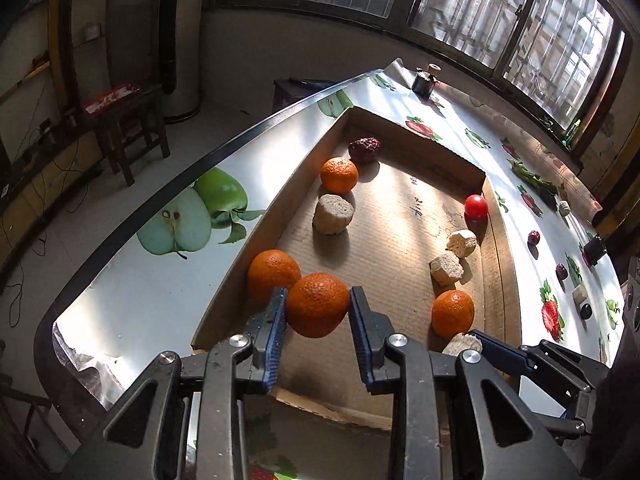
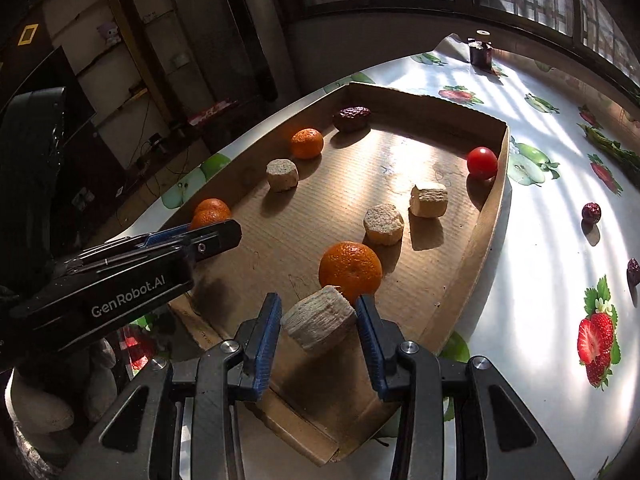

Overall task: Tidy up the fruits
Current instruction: 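Carry the mandarin and rice cake into the tray and open both grippers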

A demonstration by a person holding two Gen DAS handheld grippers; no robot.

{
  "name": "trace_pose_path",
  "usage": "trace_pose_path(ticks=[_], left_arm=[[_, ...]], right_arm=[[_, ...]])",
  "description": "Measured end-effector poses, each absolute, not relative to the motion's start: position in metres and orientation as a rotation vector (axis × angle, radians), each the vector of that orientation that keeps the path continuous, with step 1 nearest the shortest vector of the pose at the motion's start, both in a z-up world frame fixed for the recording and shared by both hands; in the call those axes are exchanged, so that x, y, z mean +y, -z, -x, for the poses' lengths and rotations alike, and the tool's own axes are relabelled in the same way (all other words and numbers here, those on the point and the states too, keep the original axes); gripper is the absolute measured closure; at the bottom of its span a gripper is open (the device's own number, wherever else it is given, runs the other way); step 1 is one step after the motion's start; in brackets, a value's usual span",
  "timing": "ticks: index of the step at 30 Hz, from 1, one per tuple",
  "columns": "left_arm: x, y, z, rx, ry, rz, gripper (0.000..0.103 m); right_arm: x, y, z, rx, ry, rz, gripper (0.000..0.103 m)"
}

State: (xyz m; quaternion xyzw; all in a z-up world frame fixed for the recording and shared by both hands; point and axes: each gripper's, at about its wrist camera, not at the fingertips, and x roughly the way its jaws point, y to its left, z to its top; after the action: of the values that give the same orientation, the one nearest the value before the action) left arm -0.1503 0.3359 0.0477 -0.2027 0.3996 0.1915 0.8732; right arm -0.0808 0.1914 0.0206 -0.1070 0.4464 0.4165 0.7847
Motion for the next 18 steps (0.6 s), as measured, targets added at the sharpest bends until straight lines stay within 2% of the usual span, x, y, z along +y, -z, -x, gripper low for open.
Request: trace_pose_path(ticks=[1, 3, 5, 8, 11, 16, 18], left_arm=[[0.336, -0.05, 0.152, 0.827, -0.408, 0.419, 0.072], [0.336, -0.057, 0.156, 0.807, -0.425, 0.405, 0.063], [0.334, -0.064, 0.16, 0.787, -0.447, 0.385, 0.058], [0.328, -0.075, 0.165, 0.758, -0.459, 0.351, 0.056], [0.32, -0.086, 0.17, 0.729, -0.467, 0.315, 0.053], [0.308, -0.102, 0.179, 0.688, -0.476, 0.271, 0.05], [0.304, -0.108, 0.182, 0.676, -0.479, 0.255, 0.049]], right_arm=[[0.193, -0.019, 0.082, 0.965, -0.897, 0.236, 0.061], [0.195, -0.019, 0.085, 0.944, -0.885, 0.263, 0.06], [0.196, -0.019, 0.087, 0.93, -0.871, 0.288, 0.06], [0.198, -0.019, 0.09, 0.917, -0.865, 0.313, 0.059], [0.195, -0.022, 0.093, 0.9, -0.865, 0.306, 0.044], [0.179, -0.042, 0.099, 0.838, -0.865, 0.252, 0.043], [0.169, -0.05, 0.102, 0.814, -0.849, 0.229, 0.038]])
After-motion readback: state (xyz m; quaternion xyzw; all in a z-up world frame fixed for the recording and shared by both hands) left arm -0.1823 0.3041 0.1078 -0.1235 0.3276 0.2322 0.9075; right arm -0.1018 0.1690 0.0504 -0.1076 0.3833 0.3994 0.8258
